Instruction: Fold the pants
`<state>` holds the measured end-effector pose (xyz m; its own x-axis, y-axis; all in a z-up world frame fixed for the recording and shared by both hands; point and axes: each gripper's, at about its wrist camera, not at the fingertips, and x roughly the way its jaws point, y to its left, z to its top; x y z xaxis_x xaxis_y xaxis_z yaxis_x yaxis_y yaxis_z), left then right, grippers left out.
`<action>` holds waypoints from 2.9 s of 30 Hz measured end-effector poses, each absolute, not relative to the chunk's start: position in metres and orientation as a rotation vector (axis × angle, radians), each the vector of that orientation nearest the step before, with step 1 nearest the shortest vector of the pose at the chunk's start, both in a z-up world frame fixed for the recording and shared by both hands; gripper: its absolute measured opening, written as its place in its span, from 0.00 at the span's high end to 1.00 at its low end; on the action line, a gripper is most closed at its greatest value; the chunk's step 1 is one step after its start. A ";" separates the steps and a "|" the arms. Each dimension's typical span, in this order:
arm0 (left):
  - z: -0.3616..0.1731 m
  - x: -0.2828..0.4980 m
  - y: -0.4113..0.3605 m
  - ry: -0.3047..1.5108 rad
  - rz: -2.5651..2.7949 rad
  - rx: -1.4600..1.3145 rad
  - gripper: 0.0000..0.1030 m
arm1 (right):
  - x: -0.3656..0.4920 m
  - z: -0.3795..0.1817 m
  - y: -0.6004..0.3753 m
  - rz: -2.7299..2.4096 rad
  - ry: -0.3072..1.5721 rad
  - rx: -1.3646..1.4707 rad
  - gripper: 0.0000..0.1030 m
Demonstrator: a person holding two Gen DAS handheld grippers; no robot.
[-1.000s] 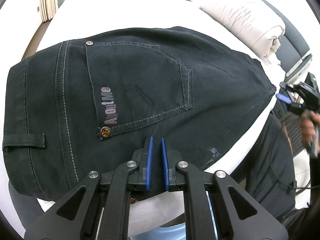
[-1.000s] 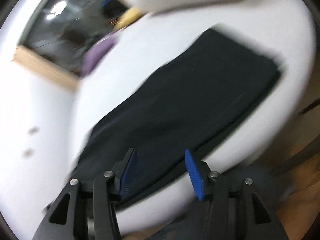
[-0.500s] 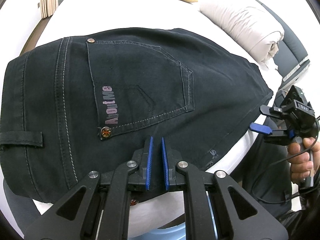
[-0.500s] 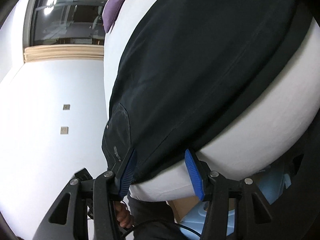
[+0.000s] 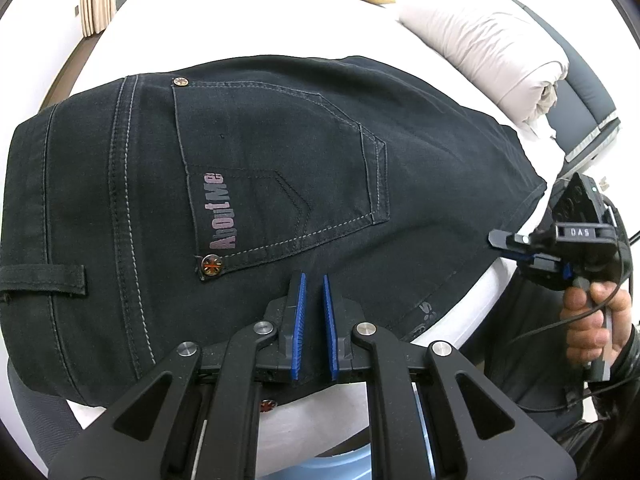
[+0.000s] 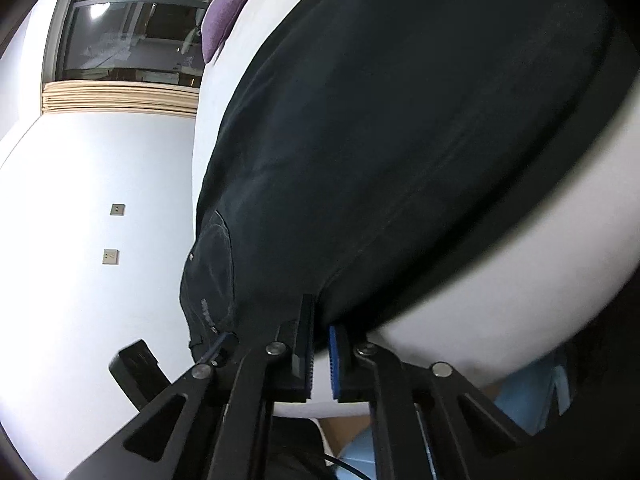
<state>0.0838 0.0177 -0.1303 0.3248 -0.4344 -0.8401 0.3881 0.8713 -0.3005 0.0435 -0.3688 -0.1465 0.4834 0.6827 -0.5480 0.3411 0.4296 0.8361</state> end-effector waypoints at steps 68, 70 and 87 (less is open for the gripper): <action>-0.125 0.084 -0.003 1.117 -0.473 -0.042 0.91 | 0.096 -0.051 -0.479 0.084 0.760 0.885 0.70; -0.116 0.085 -0.005 1.093 -0.453 -0.021 0.91 | 0.134 -0.053 -0.424 0.281 0.850 0.836 0.72; -0.131 0.211 -0.064 1.053 -0.485 -0.020 0.91 | 0.233 -0.166 -0.396 0.369 0.893 1.167 1.00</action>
<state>0.2110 -0.0637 -0.1310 0.4001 -0.3923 -0.8283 0.3738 0.8950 -0.2433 0.2335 -0.3960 -0.1662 0.6156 0.6722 -0.4114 0.1854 0.3838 0.9046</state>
